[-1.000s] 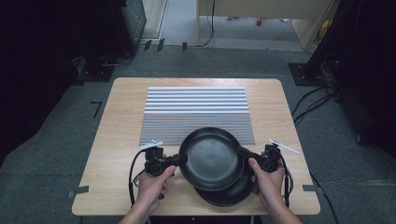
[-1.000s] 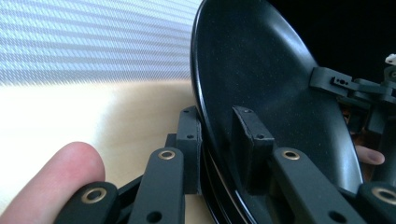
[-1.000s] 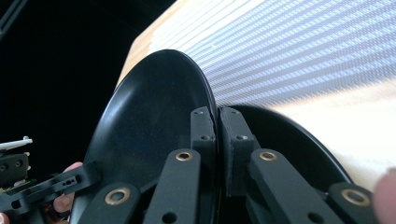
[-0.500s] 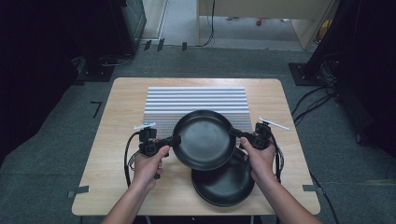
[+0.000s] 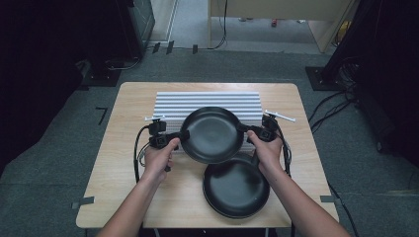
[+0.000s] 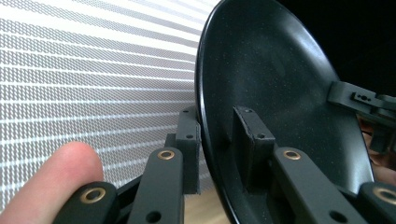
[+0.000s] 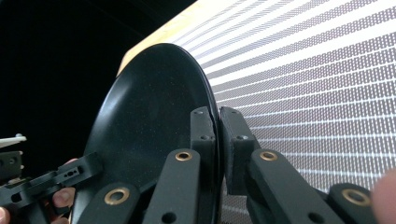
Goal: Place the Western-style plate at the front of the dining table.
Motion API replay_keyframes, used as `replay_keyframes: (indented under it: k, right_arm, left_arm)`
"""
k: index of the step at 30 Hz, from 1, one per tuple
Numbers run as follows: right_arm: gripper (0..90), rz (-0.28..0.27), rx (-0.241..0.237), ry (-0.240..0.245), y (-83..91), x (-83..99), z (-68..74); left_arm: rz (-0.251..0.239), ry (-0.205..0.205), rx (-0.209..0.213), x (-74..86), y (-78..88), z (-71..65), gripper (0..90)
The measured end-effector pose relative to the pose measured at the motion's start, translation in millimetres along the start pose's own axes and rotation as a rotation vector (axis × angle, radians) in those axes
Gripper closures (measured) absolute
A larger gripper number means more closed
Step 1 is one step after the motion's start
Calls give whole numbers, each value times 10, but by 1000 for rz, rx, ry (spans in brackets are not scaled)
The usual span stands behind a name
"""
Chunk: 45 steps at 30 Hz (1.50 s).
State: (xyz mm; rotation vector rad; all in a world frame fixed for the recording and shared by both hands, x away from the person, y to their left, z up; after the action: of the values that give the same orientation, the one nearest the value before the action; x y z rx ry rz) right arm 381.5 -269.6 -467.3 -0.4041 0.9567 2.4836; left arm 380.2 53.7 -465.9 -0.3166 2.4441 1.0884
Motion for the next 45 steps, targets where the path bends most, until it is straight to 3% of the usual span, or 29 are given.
replay_keyframes:
  k: [9, 14, 20, 31, 38, 45]
  right_arm:
    - [848, 5, -15, -74, -224, -203, -100]
    - [847, 2, 4, -69, -295, -284, -100]
    - [847, 10, 22, -86, -482, -413, -201]
    - [842, 25, 52, -162, -737, -508, -430]
    - [840, 7, 76, -149, -833, -560, -440]
    - [831, 25, 86, -141, -934, -531, -486]
  left_arm:
    - [-15, 20, -60, -313, -150, 70, 732]
    - [-4, 40, -70, -400, -231, 131, 724]
    - [11, 76, -94, -534, -410, 260, 722]
    - [17, 106, -137, -635, -701, 394, 714]
    - [11, 132, -154, -692, -774, 456, 709]
    - [29, 145, -184, -671, -817, 522, 705]
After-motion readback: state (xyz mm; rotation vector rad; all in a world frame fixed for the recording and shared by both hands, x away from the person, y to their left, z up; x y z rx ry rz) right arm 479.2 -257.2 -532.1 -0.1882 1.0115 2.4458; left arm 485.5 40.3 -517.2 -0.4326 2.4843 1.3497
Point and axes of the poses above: each handheld gripper's, and its own axes: y roughly backward along the jaws, x roughly out of its underside, z roughly to its left, the point moved 2 cm from there along -y, roughly forward along the jaws, and after that the axes turned 9 degrees about z, right-handed, at the moved point
